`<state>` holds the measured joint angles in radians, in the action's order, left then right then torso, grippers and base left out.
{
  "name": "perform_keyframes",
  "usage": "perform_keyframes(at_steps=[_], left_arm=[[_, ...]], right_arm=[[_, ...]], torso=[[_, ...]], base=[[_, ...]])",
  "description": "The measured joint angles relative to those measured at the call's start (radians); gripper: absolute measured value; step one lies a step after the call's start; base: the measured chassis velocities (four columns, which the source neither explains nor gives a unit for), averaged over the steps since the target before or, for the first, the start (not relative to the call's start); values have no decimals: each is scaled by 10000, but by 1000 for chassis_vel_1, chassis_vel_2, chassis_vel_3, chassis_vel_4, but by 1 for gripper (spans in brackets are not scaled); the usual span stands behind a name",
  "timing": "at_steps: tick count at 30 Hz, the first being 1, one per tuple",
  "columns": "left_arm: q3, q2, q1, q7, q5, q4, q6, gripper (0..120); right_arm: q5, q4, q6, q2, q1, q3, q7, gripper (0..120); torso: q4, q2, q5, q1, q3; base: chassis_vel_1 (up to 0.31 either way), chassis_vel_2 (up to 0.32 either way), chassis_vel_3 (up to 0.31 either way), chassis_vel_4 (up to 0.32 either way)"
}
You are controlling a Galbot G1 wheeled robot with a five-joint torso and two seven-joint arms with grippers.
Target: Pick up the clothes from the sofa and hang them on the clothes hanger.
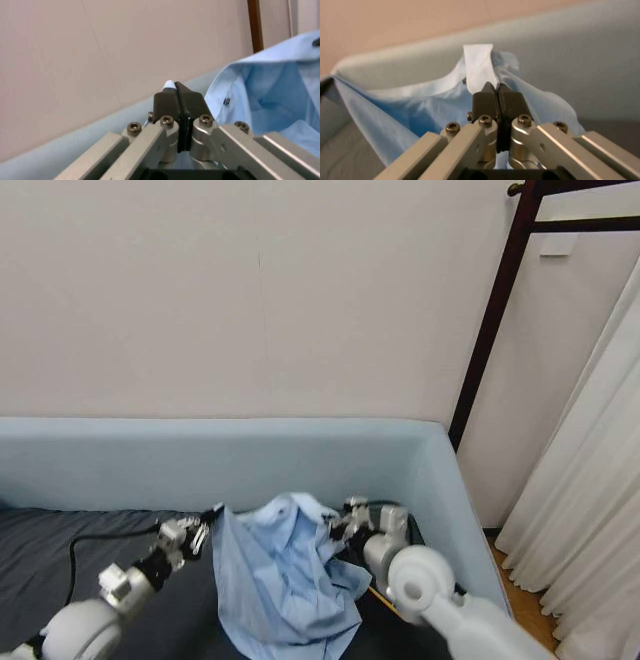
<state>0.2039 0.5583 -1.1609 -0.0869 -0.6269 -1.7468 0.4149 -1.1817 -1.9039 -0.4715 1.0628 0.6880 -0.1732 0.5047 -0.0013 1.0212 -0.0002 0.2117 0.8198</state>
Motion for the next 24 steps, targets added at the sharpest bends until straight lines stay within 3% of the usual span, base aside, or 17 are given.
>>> perform_keyframes(at_steps=[2, 5, 6, 7, 10, 14, 17, 21, 24], left_arm=[[-193, -75, 470, 211, -88, -81, -233, 0], [-1895, -267, 3609, 1055, -1008, -227, -1528, 0], [-1895, -267, 3609, 1055, -1008, -227, -1528, 0], [-2559, -211, 5007, 1322, -1441, -62, -1965, 0], [-3232, 162, 6991, 2050, -2713, 284, -2894, 0], [-3325, 656, 8024, 3105, -3931, 248, -3488, 0], [-3227, 729, 8253, 3472, -4008, 22, -3581, 0], [-2918, 284, 8086, 3865, -4049, -909, -3771, 0], [-2493, -515, 7460, 4263, -4124, -2042, -3839, 0]], right_arm=[[-141, -150, 0, -99, -192, 156, 23, 0], [-922, -341, -51, -362, -1591, 988, 96, 0], [-922, -341, -51, -362, -1591, 988, 96, 0], [-1372, -260, -105, -422, -2309, 1195, 269, 0], [-2040, 40, -124, -799, -3838, 1150, 507, 0], [-2098, 262, -24, -1179, -4866, 1022, 546, 0], [-2093, -59, 0, -1485, -5070, 936, 647, 0], [-2222, -872, -7, -2121, -5135, 773, 870, 0], [-2574, -1944, -66, -2826, -4972, 795, 995, 0]], torso=[[0, -1, 0, 0, 0], [-3, -1, 0, 3, 2], [-3, -1, 0, 3, 2], [-2, -1, 3, 2, 2], [1, -1, -1, 3, 1], [4, -2, -1, 3, 2], [-1, -2, 0, 4, 2], [-3, -2, 3, 3, 0], [8, -1, 2, 0, -2]], base=[[0, 0, 0, 0], [0, 0, 0, 0], [0, 0, 0, 0], [0, 0, 0, 0], [0, 0, 0, 0], [0, 0, 0, 0], [0, 0, 0, 0], [0, 0, 0, 0], [0, 0, 0, 0]])
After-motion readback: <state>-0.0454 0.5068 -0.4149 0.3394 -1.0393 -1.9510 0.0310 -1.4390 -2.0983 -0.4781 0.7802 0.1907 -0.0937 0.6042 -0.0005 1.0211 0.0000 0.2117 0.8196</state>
